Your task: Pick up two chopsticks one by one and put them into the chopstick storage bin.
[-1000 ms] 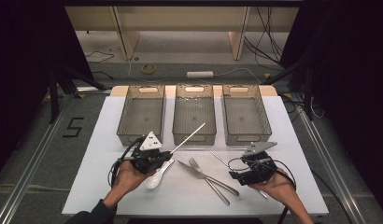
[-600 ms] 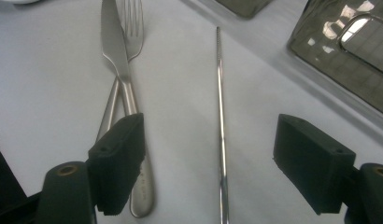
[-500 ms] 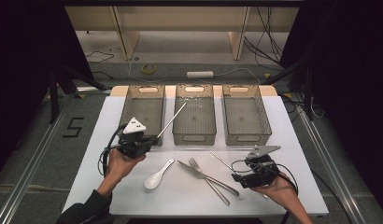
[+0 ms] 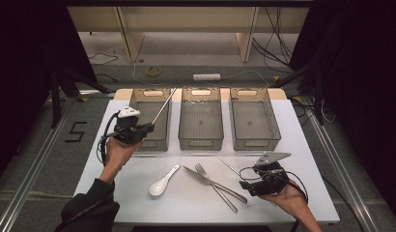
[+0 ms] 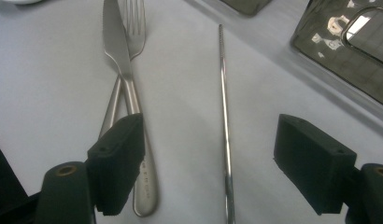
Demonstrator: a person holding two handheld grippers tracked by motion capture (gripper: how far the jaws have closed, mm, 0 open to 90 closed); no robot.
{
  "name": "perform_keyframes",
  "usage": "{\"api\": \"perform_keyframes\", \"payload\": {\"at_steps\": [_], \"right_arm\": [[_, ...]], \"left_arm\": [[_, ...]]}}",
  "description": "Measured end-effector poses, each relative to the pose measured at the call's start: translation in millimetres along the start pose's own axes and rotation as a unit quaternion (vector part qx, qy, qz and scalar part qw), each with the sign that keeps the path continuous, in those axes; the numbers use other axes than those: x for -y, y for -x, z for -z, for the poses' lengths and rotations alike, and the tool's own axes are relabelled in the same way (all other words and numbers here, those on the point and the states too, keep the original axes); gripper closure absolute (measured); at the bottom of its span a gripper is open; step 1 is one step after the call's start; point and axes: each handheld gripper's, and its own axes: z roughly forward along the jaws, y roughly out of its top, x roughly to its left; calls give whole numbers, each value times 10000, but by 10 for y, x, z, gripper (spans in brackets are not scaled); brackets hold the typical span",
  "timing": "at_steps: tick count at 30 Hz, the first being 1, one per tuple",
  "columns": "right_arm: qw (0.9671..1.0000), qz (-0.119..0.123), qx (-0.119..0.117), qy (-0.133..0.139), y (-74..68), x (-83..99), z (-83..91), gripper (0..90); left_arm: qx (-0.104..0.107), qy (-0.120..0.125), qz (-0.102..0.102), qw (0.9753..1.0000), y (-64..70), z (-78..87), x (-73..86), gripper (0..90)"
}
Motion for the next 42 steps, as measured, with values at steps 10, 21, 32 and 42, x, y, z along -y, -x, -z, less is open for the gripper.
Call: {"api": "perform_keyframes", "payload": {"at_steps": [10, 21, 32, 42], "right_arm": [[10000, 13, -39, 40, -18, 13, 11, 257], [9999, 70, -106, 75, -54, 18, 24, 254], [9999, 67, -124, 53, -58, 14, 22, 254], [9998, 88, -141, 49, -67, 10, 25, 256]], "left_arm": [[-305, -33, 281, 9991, -232, -149, -163, 858], [-645, -240, 623, 9957, -540, -298, -195, 858], [-960, -448, 876, 9905, -727, -425, -132, 854], [-1076, -562, 1094, 9866, -711, -512, -72, 680]]}}
